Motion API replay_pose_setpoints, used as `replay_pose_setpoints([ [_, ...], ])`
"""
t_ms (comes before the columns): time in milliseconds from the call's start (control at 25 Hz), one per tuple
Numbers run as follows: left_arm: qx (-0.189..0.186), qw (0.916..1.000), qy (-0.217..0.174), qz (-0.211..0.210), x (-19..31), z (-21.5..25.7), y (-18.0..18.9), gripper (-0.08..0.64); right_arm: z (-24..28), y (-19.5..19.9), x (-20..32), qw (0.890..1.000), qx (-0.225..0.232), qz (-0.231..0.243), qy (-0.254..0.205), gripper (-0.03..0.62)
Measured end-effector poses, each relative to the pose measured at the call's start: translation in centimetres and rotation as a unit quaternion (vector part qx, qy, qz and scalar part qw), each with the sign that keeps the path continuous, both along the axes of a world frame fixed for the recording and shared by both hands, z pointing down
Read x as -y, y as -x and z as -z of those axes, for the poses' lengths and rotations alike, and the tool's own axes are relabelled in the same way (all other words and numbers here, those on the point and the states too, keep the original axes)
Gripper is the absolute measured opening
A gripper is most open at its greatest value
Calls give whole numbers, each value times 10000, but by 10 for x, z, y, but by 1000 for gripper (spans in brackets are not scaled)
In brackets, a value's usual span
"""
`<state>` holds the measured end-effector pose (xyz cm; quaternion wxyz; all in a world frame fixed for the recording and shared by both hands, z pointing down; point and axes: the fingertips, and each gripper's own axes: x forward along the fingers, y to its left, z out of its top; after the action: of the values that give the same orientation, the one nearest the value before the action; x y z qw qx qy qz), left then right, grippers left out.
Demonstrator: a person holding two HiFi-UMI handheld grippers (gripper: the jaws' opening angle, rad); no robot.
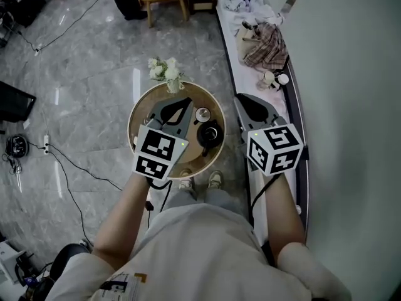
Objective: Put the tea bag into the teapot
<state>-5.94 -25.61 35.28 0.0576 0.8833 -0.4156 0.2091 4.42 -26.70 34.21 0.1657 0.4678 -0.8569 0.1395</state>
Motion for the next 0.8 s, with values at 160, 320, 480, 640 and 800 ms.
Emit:
replay_pose_setpoints([
  [160,-112,9978,-648,115,-7,58,4,8,55,-2,-12,9976,-253,84,-646,21],
  [320,-298,9921,-1212,124,-15,114,9,8,109,-1,-23,9930,-116,166,-1166,21],
  [480,-325,9830,-1807,48,-24,162,11,8,162,-2,-37,9846,1,250,-1729,21],
  [640,-286,9771,-2107,26,-37,192,11,8,202,-6,-53,9763,79,215,-2150,20],
  [800,-253,9746,-2225,67,-49,206,12,8,228,-10,-67,9691,56,174,-2462,20],
])
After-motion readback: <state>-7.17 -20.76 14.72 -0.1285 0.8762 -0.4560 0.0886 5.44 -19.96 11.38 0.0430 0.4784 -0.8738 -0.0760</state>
